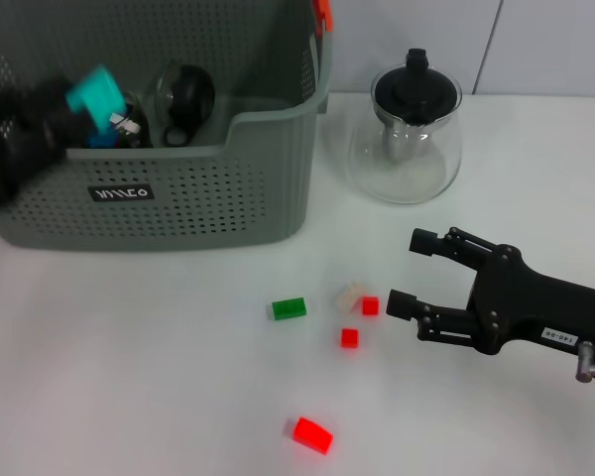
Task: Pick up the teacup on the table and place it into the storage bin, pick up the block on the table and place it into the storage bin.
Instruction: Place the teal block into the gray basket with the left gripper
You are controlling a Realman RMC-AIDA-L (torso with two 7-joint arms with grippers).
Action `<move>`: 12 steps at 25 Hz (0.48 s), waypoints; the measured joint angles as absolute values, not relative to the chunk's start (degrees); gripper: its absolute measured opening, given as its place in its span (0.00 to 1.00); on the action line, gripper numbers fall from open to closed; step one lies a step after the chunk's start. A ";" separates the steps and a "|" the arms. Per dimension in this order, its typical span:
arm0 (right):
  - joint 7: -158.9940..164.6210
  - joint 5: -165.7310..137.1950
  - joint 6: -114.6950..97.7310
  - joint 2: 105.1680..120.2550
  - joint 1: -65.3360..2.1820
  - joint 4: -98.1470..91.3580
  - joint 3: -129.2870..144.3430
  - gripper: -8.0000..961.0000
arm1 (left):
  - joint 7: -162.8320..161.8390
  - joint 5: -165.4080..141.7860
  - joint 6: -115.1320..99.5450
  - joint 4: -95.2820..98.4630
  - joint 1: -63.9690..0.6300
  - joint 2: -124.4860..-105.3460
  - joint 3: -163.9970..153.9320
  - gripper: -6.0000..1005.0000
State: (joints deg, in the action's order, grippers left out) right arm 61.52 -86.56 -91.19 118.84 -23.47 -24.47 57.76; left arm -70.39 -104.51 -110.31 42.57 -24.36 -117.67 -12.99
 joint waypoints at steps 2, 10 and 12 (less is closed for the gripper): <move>61.52 -86.57 -91.21 118.97 -23.50 -24.55 57.69 0.98 | -75.26 -102.70 -106.66 43.79 -26.61 -116.95 -11.90 0.46; 61.51 -86.57 -91.24 119.31 -24.15 -24.77 57.59 0.98 | -91.94 -102.64 -83.77 50.43 -32.44 -115.89 -19.95 0.48; 61.44 -86.57 -91.24 119.33 -24.18 -24.84 57.33 0.98 | -93.61 -103.38 -79.81 51.10 -32.56 -115.53 -24.31 0.48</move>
